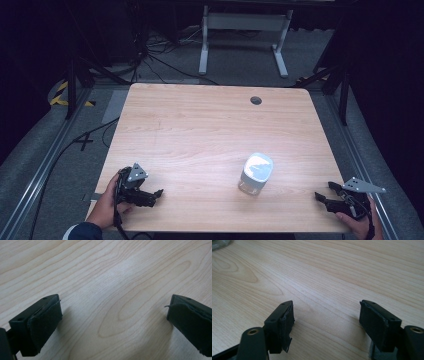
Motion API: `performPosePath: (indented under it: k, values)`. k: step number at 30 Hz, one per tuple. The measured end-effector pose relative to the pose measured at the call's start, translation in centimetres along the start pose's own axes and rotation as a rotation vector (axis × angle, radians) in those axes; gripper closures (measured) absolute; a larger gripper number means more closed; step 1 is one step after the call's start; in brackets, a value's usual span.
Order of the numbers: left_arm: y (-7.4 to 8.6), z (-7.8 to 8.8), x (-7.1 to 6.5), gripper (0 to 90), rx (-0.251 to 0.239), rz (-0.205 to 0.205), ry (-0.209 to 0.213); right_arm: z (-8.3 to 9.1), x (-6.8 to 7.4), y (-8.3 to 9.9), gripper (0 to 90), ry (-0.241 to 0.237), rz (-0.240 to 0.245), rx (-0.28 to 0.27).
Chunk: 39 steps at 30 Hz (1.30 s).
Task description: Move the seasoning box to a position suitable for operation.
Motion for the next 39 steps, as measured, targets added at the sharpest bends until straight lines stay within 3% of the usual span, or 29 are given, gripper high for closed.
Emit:
performPosePath:
  k: [6,10,15,18,20,23,27,31,34,36,37,39]
  values:
    - [-0.8,-0.7,-0.4,0.0,0.009,-0.016,0.010,0.0,0.0,0.0,27.8,0.000,-0.003,0.003]
    - [-1.3,-1.2,-1.9,1.0,-0.006,-0.045,0.051,-0.2,0.0,-0.2,28.2,0.002,-0.012,0.003]
    - [-1.5,-1.3,-3.0,3.1,-0.012,-0.097,0.089,-0.4,0.0,-0.5,36.1,-0.014,-0.004,-0.002]
    - [-1.6,-1.4,-3.1,2.9,-0.011,-0.110,0.099,-0.5,-0.1,-1.1,40.8,-0.020,-0.003,-0.036]
    - [-1.5,-1.4,-3.2,1.9,-0.006,-0.091,0.098,-0.4,0.1,-2.0,45.6,-0.047,-0.008,-0.069]
    - [-1.5,-1.4,-3.2,1.9,-0.005,-0.094,0.096,0.1,0.4,-3.6,53.8,-0.047,0.025,-0.106]
    - [-1.5,-1.4,-3.2,2.0,-0.007,-0.095,0.091,0.5,1.4,-6.1,70.6,-0.093,0.045,-0.159]
    - [-1.5,-1.4,-3.2,2.1,-0.010,-0.084,0.080,0.3,2.5,-8.8,79.0,-0.139,0.064,-0.202]
    - [-1.5,-1.4,-3.2,2.1,-0.009,-0.084,0.080,0.2,4.0,-11.3,83.0,-0.169,0.105,-0.225]
    - [-1.5,-1.3,-3.2,2.1,-0.007,-0.084,0.079,0.1,4.3,-11.8,84.5,-0.179,0.112,-0.232]
    - [-1.5,-1.4,-3.2,2.1,-0.009,-0.084,0.080,-0.2,5.6,-13.3,86.4,-0.200,0.142,-0.249]
    - [-1.5,-1.4,-3.2,2.1,-0.009,-0.083,0.081,-0.3,6.1,-13.8,87.3,-0.205,0.156,-0.252]
Point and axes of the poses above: each handheld gripper's, and its own axes: z roughly backward along the jaws, y roughly out of its underside, x roughly to its left, the point moved 8 cm from there along -z, roughly forward along the jaws, and after that the axes turned 2 degrees about -x, right-handed, at the moved point
